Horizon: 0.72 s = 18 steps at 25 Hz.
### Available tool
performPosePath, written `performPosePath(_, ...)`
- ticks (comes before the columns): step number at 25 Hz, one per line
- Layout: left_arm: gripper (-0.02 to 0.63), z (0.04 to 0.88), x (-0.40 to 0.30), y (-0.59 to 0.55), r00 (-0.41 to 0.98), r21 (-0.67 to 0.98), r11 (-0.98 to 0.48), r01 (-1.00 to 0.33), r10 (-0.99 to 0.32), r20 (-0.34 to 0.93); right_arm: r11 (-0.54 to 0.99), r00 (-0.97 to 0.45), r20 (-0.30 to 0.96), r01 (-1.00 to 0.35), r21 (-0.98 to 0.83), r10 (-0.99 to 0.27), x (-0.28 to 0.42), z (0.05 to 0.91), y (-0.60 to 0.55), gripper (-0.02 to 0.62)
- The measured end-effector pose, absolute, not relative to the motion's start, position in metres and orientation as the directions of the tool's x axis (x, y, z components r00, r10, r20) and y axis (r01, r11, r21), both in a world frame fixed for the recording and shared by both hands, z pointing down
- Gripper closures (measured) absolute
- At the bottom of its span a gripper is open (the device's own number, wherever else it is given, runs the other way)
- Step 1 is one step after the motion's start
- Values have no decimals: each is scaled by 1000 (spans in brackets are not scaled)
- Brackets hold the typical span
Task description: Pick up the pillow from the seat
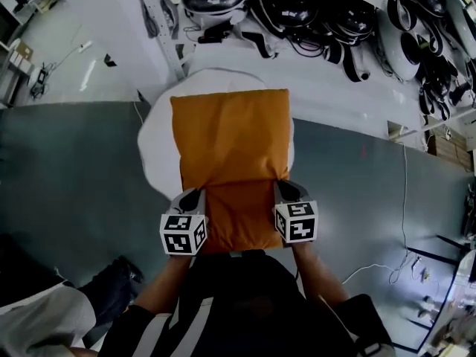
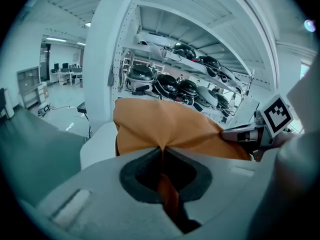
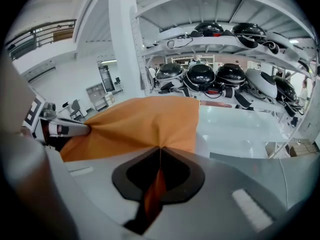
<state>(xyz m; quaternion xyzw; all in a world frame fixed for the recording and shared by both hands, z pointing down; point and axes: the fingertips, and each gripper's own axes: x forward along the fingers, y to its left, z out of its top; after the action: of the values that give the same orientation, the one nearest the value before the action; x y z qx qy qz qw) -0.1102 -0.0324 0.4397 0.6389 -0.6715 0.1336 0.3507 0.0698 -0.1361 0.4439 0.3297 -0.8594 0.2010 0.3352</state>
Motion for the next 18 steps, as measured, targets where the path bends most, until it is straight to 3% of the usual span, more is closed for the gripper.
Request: performPosePath(18, 598, 335, -55, 51, -107, 240, 259, -936, -856, 505, 814, -711, 560, -571, -107, -425, 112, 341, -76, 586)
